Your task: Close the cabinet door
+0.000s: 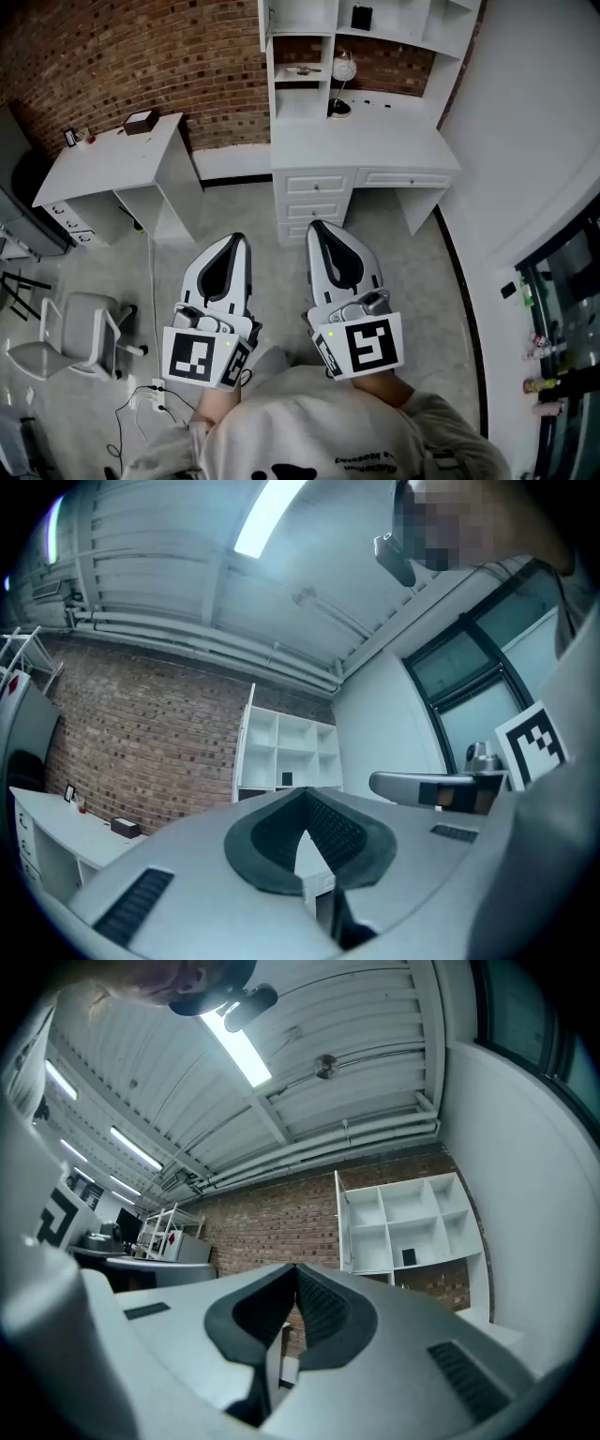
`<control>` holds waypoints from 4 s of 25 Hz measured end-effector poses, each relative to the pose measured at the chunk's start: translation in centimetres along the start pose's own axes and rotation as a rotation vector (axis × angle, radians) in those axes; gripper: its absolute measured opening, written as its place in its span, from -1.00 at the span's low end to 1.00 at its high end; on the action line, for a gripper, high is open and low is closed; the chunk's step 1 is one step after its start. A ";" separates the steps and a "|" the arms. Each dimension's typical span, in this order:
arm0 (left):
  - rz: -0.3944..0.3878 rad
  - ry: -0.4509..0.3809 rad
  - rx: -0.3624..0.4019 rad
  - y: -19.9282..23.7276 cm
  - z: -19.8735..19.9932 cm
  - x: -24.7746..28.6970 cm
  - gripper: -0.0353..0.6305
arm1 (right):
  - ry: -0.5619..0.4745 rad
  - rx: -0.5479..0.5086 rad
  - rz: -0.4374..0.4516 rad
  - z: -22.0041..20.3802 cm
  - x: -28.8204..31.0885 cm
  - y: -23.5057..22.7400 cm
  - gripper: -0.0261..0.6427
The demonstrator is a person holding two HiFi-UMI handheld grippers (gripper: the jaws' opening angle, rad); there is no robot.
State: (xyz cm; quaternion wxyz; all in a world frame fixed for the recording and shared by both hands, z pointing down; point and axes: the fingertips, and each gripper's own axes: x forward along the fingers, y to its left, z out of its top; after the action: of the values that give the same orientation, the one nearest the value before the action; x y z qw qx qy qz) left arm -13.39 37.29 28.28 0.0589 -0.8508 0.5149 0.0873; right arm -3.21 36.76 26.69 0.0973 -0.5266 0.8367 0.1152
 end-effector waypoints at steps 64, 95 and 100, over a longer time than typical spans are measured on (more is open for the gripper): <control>-0.163 0.011 -0.029 24.2 -9.4 43.5 -0.87 | 0.001 -0.013 -0.069 -14.4 44.0 -17.8 -0.87; -0.092 -0.057 0.013 28.6 -8.3 54.7 -0.87 | -0.019 -0.044 0.077 -15.9 56.0 -23.7 -0.87; -0.114 -0.069 0.023 29.4 -7.3 55.6 -0.87 | -0.037 -0.070 0.064 -14.8 57.1 -23.8 -0.87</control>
State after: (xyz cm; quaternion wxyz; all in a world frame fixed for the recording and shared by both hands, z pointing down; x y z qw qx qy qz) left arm -13.54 -25.83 23.48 0.0912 -0.8745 0.4642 0.1073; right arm -6.71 -26.59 22.40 0.0902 -0.5004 0.8466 0.1571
